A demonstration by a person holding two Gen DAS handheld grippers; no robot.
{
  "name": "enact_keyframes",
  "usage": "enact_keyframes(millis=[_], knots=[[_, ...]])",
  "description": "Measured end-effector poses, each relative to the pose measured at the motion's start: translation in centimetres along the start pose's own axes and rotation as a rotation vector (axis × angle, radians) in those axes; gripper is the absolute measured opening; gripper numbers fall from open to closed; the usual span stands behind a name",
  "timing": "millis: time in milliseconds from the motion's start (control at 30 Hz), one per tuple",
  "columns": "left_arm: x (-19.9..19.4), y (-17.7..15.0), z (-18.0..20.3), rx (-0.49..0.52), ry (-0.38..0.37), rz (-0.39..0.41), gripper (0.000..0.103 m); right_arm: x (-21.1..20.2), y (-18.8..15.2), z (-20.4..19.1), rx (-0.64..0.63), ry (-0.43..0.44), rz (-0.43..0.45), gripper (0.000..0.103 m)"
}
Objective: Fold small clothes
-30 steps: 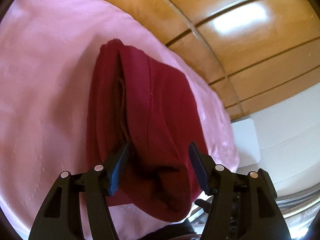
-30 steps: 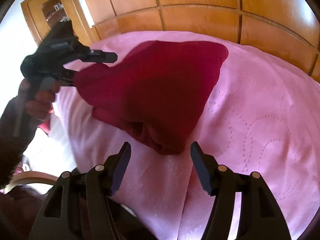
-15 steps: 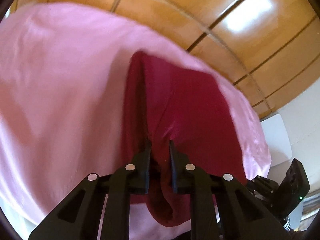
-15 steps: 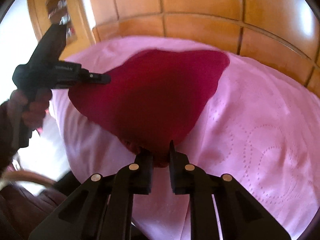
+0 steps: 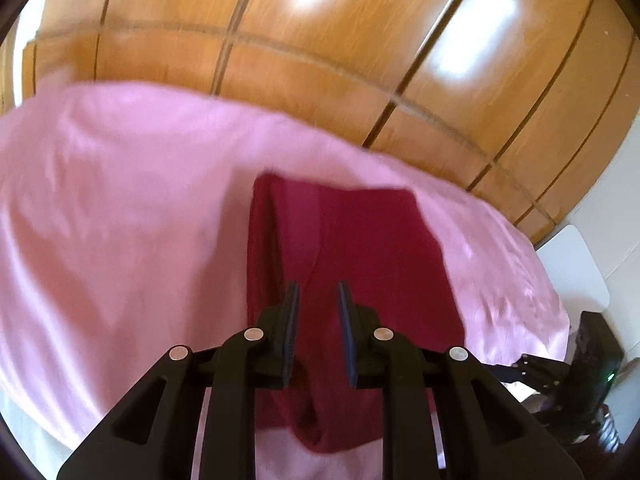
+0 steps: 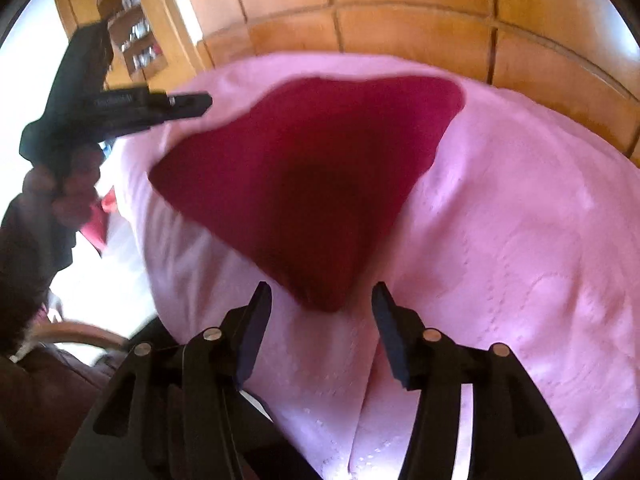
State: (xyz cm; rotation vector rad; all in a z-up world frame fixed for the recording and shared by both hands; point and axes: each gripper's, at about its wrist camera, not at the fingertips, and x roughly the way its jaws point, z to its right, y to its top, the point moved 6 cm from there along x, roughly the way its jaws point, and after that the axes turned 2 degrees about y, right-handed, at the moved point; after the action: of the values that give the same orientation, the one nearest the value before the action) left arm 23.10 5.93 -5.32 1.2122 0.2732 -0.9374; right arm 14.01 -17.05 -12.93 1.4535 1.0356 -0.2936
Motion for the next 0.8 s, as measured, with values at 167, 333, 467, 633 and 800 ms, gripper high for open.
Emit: enact_keyframes(millis=[167,333,467,633,800], knots=[[1.6,1.8,2.4,0.074,0.04,0.027,0.017,-1.7,4.6,1.5,0.141,0.017,0.151,0.063],[5.3,0.7,2.1,0.112,0.117,-0.029,0.017,1.1,9.0,2.8,0.244,0.006,0.179,0.063],[6.6,-1.3,0.2,0.085,0.134,-0.069,0.017,3.5,11.6,3.6,0.287,0.018,0.183,0.062],[6.5,-2.2,-0.1,0.12,0.147,-0.043,0.017,8.8,12.2,5.2,0.325,-0.035,0.103,0.062],[6.8,-2.6,0.1,0.126,0.158,-0.034,0.017,11.0,11.7,5.0,0.239,-0.121,0.101,0.062]])
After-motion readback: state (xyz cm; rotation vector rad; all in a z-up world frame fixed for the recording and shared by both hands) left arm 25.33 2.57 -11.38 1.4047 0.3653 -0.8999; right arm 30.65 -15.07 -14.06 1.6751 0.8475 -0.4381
